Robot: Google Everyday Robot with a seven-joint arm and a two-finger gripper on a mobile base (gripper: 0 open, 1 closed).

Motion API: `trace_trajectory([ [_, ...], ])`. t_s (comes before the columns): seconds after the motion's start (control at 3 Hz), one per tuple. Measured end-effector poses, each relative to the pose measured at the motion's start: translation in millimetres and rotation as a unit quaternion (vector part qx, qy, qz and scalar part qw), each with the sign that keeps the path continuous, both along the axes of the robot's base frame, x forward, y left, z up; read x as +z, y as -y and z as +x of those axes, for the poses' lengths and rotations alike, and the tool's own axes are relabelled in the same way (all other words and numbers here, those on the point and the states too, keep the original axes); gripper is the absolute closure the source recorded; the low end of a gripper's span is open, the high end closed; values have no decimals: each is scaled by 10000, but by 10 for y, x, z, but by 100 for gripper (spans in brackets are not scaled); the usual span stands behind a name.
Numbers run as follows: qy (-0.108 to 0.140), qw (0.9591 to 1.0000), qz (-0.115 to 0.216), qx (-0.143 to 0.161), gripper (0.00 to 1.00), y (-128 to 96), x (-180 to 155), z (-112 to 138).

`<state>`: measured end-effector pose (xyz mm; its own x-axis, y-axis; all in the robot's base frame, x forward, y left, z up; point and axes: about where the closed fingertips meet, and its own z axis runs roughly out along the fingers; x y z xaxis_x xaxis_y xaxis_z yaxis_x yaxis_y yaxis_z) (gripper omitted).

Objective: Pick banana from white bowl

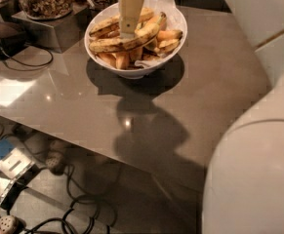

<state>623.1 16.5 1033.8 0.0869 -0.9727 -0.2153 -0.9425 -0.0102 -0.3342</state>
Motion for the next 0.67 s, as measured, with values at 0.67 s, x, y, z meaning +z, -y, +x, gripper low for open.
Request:
trace_trajectory([
  [0.67,-287,9995,59,-107,30,-174,-231,192],
])
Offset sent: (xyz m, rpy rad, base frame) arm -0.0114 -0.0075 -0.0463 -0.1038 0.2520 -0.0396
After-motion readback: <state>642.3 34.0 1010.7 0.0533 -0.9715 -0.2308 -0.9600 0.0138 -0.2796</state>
